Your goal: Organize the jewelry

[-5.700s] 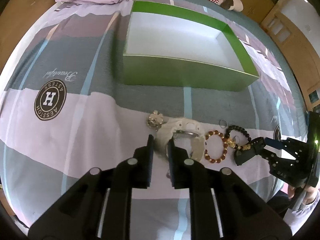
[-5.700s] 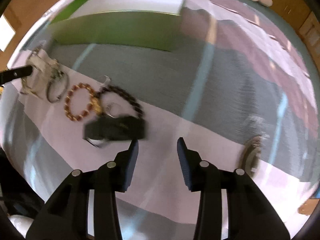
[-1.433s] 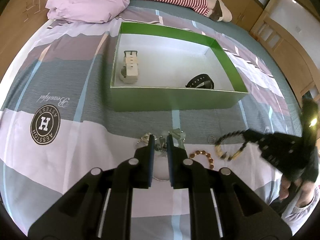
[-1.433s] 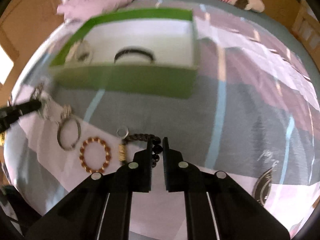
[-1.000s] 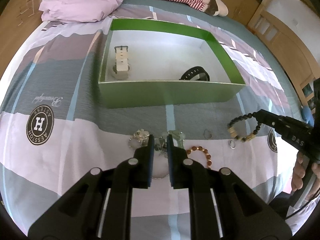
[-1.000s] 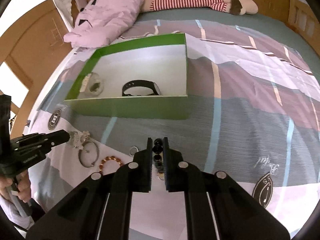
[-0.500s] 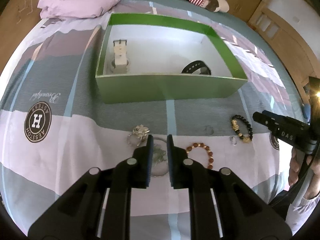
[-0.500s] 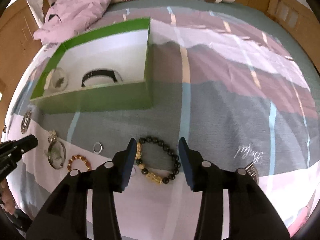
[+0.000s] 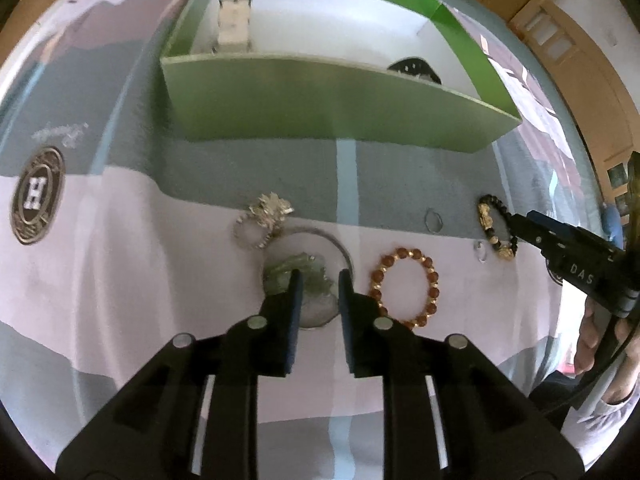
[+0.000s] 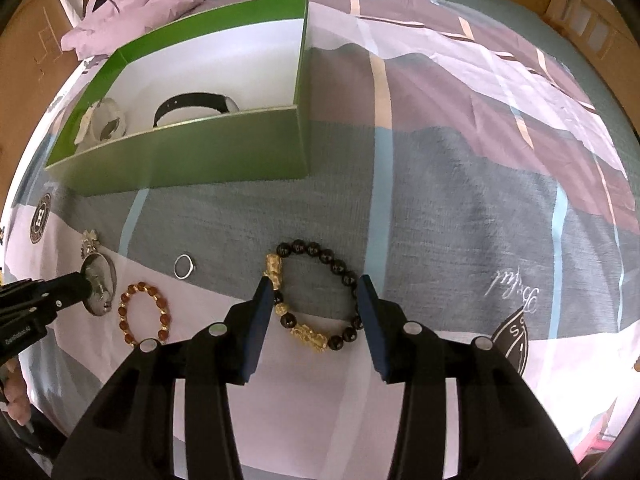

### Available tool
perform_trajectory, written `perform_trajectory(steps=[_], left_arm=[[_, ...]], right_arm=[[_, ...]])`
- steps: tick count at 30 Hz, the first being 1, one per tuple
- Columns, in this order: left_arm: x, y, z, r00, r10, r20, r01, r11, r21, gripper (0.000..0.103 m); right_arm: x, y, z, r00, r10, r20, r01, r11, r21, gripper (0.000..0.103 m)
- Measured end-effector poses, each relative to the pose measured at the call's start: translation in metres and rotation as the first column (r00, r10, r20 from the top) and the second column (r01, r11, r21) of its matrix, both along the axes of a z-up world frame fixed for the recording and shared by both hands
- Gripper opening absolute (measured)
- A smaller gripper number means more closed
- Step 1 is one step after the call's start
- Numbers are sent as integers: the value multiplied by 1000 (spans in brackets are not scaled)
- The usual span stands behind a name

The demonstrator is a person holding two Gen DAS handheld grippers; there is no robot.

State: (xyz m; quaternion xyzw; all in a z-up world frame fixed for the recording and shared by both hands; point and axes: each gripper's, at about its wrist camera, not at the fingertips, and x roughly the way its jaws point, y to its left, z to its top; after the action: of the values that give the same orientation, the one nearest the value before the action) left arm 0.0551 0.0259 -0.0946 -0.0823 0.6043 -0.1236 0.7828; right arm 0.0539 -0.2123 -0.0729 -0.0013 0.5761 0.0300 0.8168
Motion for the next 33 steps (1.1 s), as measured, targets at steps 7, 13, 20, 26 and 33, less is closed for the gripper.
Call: perform_trajectory(steps=[7, 13, 20, 26, 33], left_arm=[[3, -3, -6, 1000, 4, -7, -4, 1000, 12, 28], [5, -15, -11, 1000, -17, 1, 17, 999, 41, 38], [4, -28, -12, 998, -53, 20, 51, 995, 81, 15], [2, -26, 4, 996, -48, 72, 43, 997, 63, 14], [-1, -6, 35, 988, -5, 153, 1, 1000, 25, 14]], right_arm=[[0, -7, -1, 1000, -22, -8, 22, 1000, -15, 44], [2, -16, -12, 998, -50, -42, 49, 998, -35, 46], [6, -15, -24, 995, -57, -81, 54, 998, -34, 46], [9, -14, -25, 996, -36, -76, 34, 999, -26, 11], [3, -10, 5, 1000, -18, 10, 18, 999, 36, 9]])
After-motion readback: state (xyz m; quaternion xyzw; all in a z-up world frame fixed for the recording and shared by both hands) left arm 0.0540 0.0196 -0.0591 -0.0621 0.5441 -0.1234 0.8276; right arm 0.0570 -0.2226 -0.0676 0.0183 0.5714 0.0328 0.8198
